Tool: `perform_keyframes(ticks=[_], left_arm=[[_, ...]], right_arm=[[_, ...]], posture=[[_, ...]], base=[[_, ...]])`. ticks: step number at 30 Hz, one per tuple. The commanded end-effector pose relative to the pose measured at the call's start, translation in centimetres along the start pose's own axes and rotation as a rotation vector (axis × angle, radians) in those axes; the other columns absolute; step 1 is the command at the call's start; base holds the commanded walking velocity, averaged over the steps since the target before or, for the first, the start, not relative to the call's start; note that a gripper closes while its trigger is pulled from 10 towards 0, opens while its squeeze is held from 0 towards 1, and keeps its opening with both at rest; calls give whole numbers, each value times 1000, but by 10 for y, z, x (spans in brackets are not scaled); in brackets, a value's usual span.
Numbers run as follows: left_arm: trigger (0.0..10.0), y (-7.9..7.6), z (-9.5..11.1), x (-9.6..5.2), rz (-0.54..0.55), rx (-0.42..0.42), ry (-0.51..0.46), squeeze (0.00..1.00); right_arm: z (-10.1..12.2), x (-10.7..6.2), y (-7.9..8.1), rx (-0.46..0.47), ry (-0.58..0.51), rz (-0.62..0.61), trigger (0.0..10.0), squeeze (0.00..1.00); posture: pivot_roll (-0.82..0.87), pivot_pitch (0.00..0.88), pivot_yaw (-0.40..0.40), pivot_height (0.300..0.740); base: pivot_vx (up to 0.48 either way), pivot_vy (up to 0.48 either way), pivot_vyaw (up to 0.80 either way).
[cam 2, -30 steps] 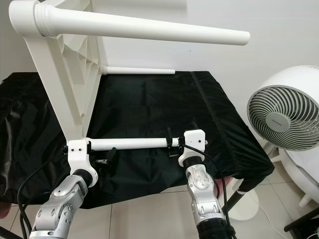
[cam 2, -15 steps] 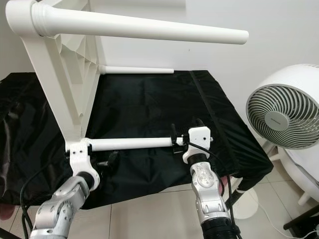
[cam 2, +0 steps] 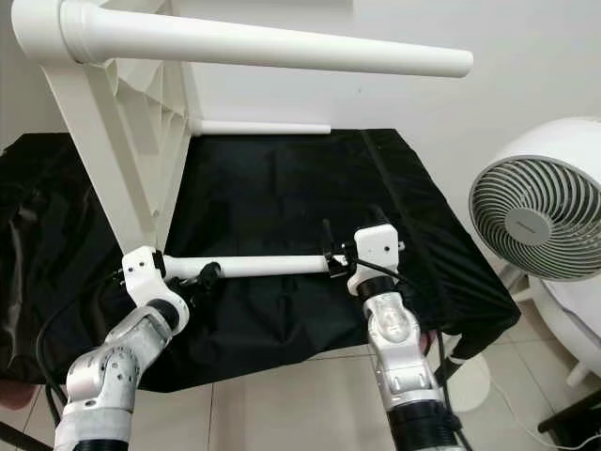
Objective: Building children table
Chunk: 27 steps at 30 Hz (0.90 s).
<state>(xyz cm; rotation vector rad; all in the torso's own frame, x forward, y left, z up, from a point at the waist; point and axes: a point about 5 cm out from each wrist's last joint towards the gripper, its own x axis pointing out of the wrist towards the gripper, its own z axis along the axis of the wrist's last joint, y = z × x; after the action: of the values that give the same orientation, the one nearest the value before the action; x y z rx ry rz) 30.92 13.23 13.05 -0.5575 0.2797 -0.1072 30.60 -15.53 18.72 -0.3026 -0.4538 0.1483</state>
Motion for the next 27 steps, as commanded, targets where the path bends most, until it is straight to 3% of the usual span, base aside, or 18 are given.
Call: perform_keyframes(ticks=[1,8,11,13,18,19,21,25,27], left_arm=[[10000,-4,7,2,-25,-6,-19,0],[10000,-2,5,3,-20,-1,1,0],[10000,-2,5,4,-13,-9,10,0],[10000,-2,4,4,-13,-10,12,0],[10000,-3,4,5,-12,-14,17,0],[10000,-3,4,6,-10,-15,18,0],[10000,-3,4,6,-10,-15,18,0],[10000,-5,4,8,-14,-21,14,0],[10000,-5,4,8,-14,-21,14,0]], right_arm=[[6,3,1,-20,-20,17,10000,0],[42,11,-17,-173,-154,-4,10000,0],[70,20,-27,-315,-265,-40,10000,0],[79,22,-29,-350,-296,-54,10000,0],[105,30,-31,-433,-407,-83,10000,0],[120,35,-30,-492,-475,-103,10000,0],[120,35,-30,-492,-475,-103,10000,0],[148,55,-19,-590,-600,-85,10000,0],[148,55,-19,-590,-600,-85,10000,0]], posture=[[41,48,29,740],[27,57,38,740],[17,58,41,740],[17,58,41,740],[11,54,40,740],[7,51,40,740],[7,51,40,740],[7,48,31,740],[7,48,31,740]], base=[[0,0,0],[0,0,0],[0,0,0],[0,0,0],[0,0,0],[0,0,0],[0,0,0],[0,0,0],[0,0,0]])
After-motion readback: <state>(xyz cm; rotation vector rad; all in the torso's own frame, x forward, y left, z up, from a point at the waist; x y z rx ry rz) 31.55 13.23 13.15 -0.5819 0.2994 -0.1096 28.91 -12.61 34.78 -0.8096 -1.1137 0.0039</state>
